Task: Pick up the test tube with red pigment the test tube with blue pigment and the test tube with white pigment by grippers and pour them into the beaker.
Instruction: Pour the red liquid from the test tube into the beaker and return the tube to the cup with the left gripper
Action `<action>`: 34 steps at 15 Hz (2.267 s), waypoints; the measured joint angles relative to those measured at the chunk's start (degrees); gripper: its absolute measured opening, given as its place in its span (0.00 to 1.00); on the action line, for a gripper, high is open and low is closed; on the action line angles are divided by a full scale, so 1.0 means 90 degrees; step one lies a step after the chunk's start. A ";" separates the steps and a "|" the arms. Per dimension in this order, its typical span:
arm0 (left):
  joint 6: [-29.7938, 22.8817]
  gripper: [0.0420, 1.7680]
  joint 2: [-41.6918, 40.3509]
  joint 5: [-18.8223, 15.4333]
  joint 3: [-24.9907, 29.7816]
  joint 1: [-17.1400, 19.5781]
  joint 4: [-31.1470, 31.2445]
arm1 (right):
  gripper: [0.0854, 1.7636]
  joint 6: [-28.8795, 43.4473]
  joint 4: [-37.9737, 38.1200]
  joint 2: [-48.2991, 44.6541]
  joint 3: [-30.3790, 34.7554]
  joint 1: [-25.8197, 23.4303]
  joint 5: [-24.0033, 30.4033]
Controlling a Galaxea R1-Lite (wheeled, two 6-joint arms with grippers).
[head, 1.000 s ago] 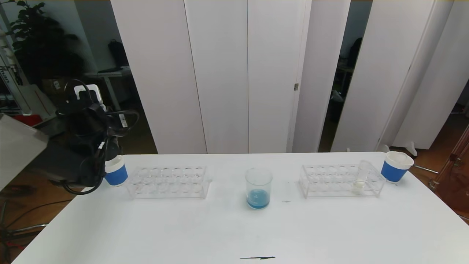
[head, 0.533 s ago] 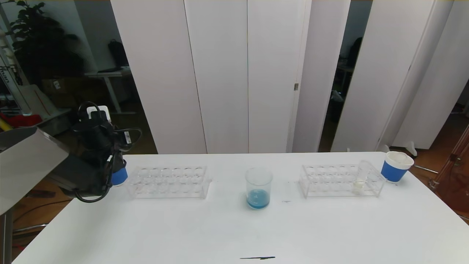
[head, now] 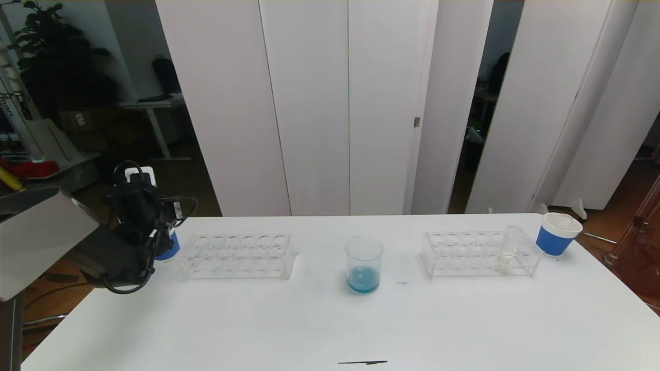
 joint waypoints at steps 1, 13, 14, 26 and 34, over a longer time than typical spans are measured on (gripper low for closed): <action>0.0000 0.32 -0.0005 -0.0098 0.0009 0.0000 0.0023 | 0.99 0.0000 0.0001 0.0000 0.0000 0.0000 0.0000; 0.0089 0.32 0.0058 -0.0196 0.0027 0.0022 0.0072 | 0.99 0.0000 0.0001 0.0000 0.0003 0.0000 0.0003; 0.0092 0.32 0.0058 -0.0194 0.0028 0.0022 0.0074 | 0.99 0.0000 0.0004 0.0000 0.0003 0.0000 0.0003; 0.0104 0.83 0.0068 -0.0194 0.0043 0.0064 0.0070 | 0.99 0.0000 0.0001 0.0000 0.0000 0.0000 0.0003; 0.0340 0.99 -0.0367 -0.0206 0.0062 0.0000 0.0150 | 0.99 0.0000 0.0001 0.0000 0.0000 0.0000 0.0000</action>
